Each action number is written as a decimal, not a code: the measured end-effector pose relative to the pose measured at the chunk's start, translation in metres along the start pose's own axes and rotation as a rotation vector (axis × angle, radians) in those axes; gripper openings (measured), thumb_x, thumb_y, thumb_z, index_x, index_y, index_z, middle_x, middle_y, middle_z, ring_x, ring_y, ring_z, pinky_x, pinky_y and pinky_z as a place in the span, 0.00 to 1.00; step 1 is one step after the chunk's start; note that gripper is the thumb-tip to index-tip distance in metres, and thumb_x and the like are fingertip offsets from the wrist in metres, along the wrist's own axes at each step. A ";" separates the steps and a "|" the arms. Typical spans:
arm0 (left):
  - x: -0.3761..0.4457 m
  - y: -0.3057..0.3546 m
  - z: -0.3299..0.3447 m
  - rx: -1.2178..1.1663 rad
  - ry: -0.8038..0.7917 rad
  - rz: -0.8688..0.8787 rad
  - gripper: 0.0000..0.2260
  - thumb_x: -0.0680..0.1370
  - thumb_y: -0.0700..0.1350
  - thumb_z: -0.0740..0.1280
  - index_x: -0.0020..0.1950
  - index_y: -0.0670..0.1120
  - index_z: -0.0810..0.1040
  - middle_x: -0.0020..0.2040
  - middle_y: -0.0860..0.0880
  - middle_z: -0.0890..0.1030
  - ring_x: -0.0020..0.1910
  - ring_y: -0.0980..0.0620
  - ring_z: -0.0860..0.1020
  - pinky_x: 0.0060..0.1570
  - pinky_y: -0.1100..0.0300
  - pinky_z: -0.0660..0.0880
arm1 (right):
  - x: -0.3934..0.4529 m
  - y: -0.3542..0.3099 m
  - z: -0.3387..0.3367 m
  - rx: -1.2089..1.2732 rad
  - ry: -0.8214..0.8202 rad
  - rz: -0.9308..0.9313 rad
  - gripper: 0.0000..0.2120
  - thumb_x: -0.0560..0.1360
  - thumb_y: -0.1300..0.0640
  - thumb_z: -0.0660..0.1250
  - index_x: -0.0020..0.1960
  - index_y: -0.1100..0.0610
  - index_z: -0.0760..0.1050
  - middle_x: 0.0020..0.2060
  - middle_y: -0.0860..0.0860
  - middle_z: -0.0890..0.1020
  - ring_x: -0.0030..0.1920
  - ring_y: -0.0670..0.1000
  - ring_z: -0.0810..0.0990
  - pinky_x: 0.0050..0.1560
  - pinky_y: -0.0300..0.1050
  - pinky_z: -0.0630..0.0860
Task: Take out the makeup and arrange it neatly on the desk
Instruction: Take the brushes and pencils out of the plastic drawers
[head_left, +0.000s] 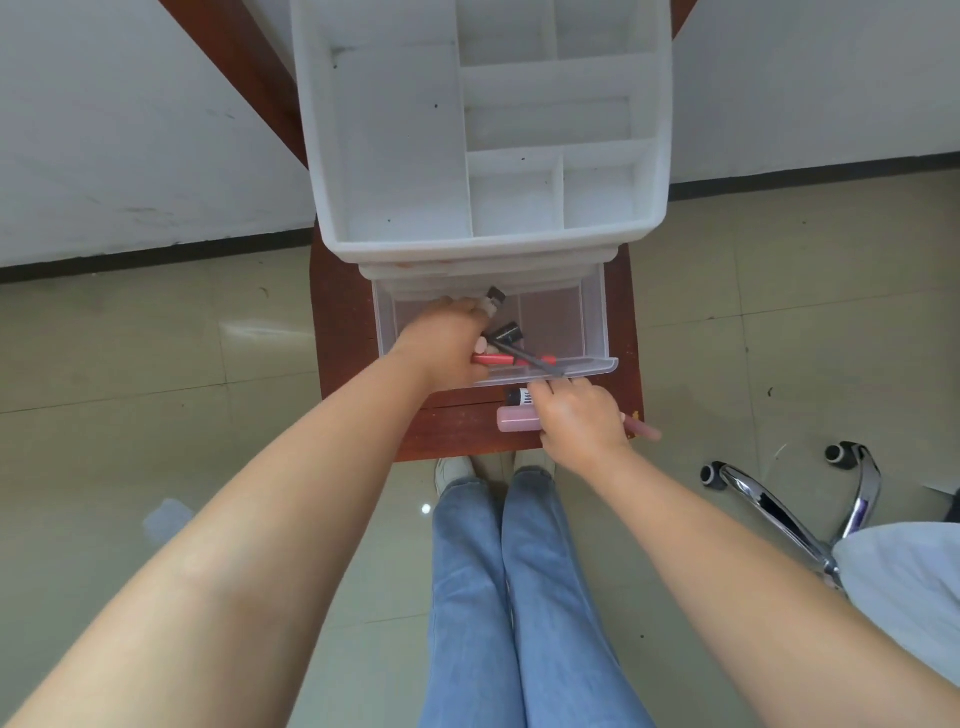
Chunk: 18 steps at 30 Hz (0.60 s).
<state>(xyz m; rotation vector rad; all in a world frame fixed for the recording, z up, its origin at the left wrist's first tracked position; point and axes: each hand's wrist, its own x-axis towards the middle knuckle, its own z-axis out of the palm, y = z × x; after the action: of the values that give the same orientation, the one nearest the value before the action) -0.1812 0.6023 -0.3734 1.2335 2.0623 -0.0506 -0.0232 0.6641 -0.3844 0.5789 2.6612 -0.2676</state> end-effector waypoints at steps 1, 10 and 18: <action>-0.001 -0.001 -0.002 0.000 -0.011 0.024 0.17 0.74 0.45 0.67 0.60 0.41 0.71 0.59 0.42 0.73 0.57 0.43 0.71 0.49 0.56 0.69 | -0.001 0.001 -0.001 0.018 -0.042 -0.001 0.23 0.50 0.64 0.79 0.45 0.61 0.79 0.34 0.57 0.82 0.34 0.59 0.81 0.30 0.44 0.76; 0.007 0.003 0.007 -0.094 0.047 -0.064 0.12 0.76 0.44 0.64 0.56 0.40 0.71 0.53 0.41 0.77 0.49 0.42 0.75 0.42 0.56 0.70 | -0.001 -0.003 0.003 0.026 0.020 -0.048 0.28 0.32 0.60 0.79 0.31 0.56 0.77 0.22 0.50 0.77 0.20 0.51 0.75 0.18 0.35 0.67; 0.023 0.029 0.003 -0.245 -0.129 0.051 0.10 0.73 0.42 0.66 0.53 0.42 0.72 0.42 0.47 0.75 0.44 0.46 0.72 0.40 0.60 0.67 | -0.001 0.000 0.004 0.056 0.024 -0.072 0.27 0.33 0.61 0.80 0.32 0.56 0.78 0.23 0.51 0.78 0.21 0.51 0.76 0.19 0.36 0.70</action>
<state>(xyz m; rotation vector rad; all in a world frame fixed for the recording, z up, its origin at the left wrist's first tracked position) -0.1635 0.6342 -0.3805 1.1012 1.8628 0.1386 -0.0212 0.6628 -0.3880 0.5066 2.7088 -0.3598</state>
